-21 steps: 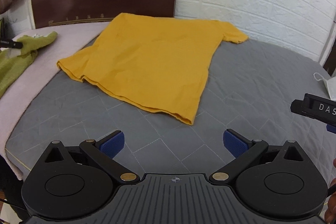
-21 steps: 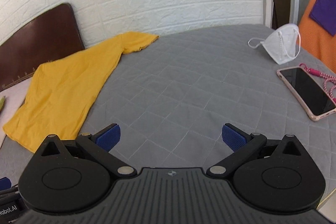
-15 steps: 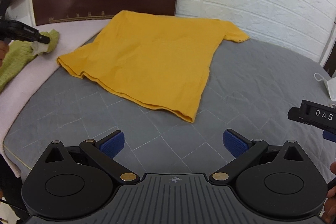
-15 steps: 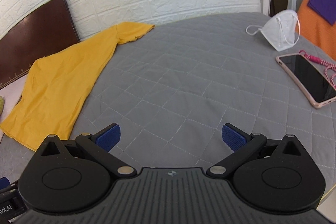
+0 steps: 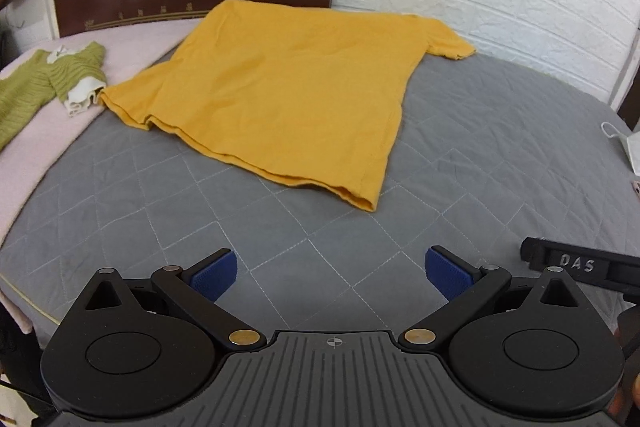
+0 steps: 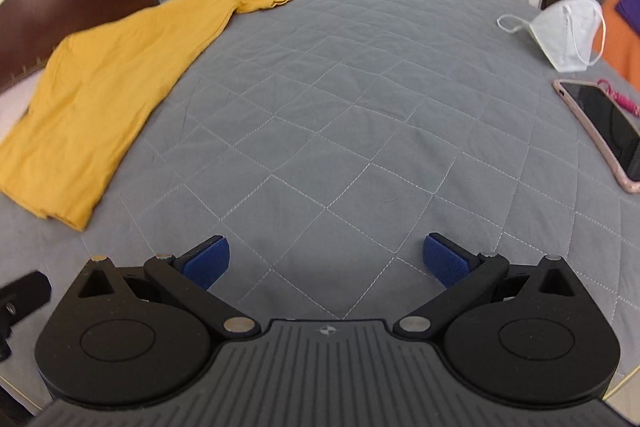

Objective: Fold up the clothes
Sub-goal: 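Move the right gripper toward the yellow T-shirt hem, then grasp the T-shirt hem with the right gripper and lift it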

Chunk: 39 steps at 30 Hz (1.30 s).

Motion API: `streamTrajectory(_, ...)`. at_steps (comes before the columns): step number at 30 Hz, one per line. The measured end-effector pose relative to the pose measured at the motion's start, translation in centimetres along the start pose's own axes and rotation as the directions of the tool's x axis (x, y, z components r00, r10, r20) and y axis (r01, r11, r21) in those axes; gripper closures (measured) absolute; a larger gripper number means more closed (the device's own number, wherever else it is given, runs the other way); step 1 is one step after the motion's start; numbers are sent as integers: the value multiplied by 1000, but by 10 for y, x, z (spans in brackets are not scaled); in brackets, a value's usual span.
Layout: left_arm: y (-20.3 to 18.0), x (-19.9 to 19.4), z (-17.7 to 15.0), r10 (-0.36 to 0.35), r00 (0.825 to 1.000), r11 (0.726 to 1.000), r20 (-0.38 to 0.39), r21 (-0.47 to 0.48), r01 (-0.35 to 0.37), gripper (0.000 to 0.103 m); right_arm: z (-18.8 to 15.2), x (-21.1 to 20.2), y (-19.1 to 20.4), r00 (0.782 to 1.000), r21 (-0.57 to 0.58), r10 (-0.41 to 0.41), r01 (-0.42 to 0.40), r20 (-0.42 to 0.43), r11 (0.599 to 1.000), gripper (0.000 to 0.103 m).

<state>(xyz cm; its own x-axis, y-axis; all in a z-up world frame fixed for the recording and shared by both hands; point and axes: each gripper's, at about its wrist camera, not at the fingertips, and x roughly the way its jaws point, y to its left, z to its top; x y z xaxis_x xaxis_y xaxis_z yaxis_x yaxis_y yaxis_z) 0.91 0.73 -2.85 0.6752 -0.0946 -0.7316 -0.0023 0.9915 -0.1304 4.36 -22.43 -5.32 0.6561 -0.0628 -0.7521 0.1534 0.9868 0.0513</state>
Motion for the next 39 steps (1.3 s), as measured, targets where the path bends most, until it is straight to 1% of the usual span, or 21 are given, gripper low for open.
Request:
streamTrajectory(2, 3, 6, 0, -26, 999, 1000, -44, -4, 26, 0, -3, 0, 3, 1000, -31, -18, 18, 10, 999, 0)
streamTrajectory(4, 3, 12, -2, -27, 997, 1000, -76, -3, 26, 0, -4, 0, 2, 1000, -30, -16, 17, 16, 999, 0)
streamTrajectory(7, 0, 15, -6, 8, 996, 1000, -84, 29, -6, 0, -3, 1, 4, 1000, -36, -19, 20, 19, 999, 0)
streamTrajectory(12, -5, 25, -7, 71, 985, 994, -155, 91, -58, 0, -9, -1, 2, 998, -52, -12, 15, 57, 999, 0)
streamTrajectory(15, -7, 26, -8, 79, 986, 993, -146, 102, -64, 0, -11, -2, 0, 998, -56, 7, -3, 70, 998, 0)
streamTrajectory(21, -1, 27, -9, 50, 991, 992, -125, 119, -35, 0, -15, -4, -5, 994, -88, 55, -47, 91, 995, 0)
streamTrajectory(23, 1, 25, -11, 35, 993, 991, -115, 130, -20, 0, -11, -6, -12, 991, -52, 99, -95, 94, 994, 0)
streamTrajectory(25, 2, 23, -10, 22, 993, 990, -117, 137, -6, 0, -1, -9, -25, 974, 54, 209, -215, 92, 975, 0)
streamTrajectory(26, 3, 22, -9, 13, 992, 991, -122, 132, 3, 0, 7, -8, -33, 951, 123, 297, -307, 91, 944, 0)
streamTrajectory(27, 6, 20, -7, -2, 992, 993, -127, 114, 16, 0, 15, -5, -40, 912, 195, 400, -410, 87, 891, 0)
streamTrajectory(29, 15, 16, -2, -42, 990, 997, -135, 52, 50, 0, 31, 10, -44, 804, 332, 590, -577, 70, 746, 0)
streamTrajectory(30, 20, 13, 0, -64, 989, 998, -134, 16, 66, 0, 37, 20, -42, 742, 387, 668, -633, 58, 670, 0)
streamTrajectory(31, 25, 11, 2, -69, 989, 998, -129, -6, 69, 0, 43, 30, -39, 672, 441, 739, -679, 52, 587, 0)
streamTrajectory(32, 29, 9, 4, -64, 990, 998, -122, -18, 63, 0, 48, 41, -35, 608, 488, 793, -704, 40, 516, 0)
streamTrajectory(33, 33, 7, 5, -59, 992, 998, -115, -31, 56, 0, 50, 52, -28, 559, 527, 829, -712, 24, 465, 0)
streamTrajectory(34, 37, 5, 6, -54, 993, 998, -108, -43, 50, 0, 51, 63, -20, 521, 560, 854, -710, 9, 428, 0)
streamTrajectory(35, 41, 4, 8, -49, 994, 997, -101, -56, 43, 0, 51, 73, -12, 504, 585, 864, -699, -6, 412, 0)
streamTrajectory(36, 45, 2, 9, -43, 995, 997, -95, -69, 37, 0, 50, 80, -5, 509, 601, 861, -681, -23, 419, 0)
streamTrajectory(37, 49, 0, 11, -38, 995, 996, -88, -81, 31, 0, 50, 84, 1, 526, 604, 850, -667, -34, 437, 2)
streamTrajectory(38, 53, -2, 12, -32, 996, 995, -81, -94, 25, 0, 52, 85, 8, 530, 596, 847, -670, -34, 443, 2)
streamTrajectory(39, 57, -3, 14, -27, 997, 994, -75, -107, 19, 0, 55, 84, 15, 522, 586, 852, -681, -31, 439, 1)
